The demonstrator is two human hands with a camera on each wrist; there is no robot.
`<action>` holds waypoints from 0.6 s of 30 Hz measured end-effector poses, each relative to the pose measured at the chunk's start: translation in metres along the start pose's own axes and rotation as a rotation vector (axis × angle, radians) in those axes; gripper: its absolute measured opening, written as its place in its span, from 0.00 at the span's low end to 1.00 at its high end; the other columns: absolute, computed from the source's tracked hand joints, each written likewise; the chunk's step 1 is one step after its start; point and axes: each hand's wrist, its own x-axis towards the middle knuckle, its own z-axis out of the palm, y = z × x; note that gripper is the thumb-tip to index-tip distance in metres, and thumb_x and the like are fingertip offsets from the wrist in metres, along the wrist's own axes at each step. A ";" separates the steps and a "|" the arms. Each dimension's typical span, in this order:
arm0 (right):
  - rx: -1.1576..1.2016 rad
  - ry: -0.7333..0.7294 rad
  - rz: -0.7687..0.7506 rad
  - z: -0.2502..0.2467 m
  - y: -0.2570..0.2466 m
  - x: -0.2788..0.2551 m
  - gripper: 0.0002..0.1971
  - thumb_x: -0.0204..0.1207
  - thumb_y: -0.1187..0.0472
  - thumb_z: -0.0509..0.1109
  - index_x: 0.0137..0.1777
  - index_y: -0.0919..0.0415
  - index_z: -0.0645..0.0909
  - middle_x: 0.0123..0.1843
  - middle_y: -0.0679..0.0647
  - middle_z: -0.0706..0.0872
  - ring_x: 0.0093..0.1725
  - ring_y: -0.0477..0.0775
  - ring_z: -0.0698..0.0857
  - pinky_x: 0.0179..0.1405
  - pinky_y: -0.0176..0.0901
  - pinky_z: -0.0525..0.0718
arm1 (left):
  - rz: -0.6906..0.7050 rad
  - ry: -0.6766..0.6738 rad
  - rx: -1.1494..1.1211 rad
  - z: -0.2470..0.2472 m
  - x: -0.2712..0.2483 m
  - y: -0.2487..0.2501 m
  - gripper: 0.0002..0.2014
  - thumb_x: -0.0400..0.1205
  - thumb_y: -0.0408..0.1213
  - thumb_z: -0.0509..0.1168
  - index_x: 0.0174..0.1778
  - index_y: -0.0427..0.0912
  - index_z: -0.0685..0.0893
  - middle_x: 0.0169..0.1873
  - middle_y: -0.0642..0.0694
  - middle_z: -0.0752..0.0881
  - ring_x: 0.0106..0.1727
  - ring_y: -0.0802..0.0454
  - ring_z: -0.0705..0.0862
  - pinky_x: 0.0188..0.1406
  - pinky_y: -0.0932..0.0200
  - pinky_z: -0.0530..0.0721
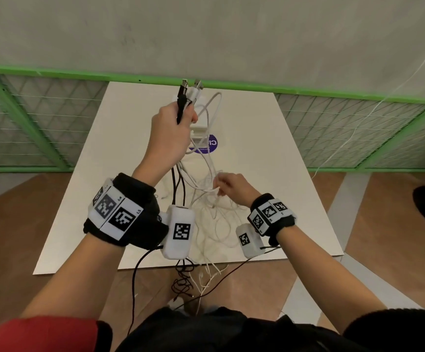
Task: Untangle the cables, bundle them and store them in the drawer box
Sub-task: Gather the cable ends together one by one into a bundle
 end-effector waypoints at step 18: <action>-0.016 0.634 -0.254 -0.036 -0.024 -0.006 0.14 0.83 0.67 0.55 0.59 0.66 0.81 0.29 0.52 0.75 0.30 0.52 0.73 0.34 0.41 0.71 | 0.044 0.035 0.031 0.007 -0.011 0.004 0.11 0.87 0.38 0.54 0.39 0.43 0.76 0.26 0.55 0.74 0.30 0.57 0.75 0.32 0.64 0.72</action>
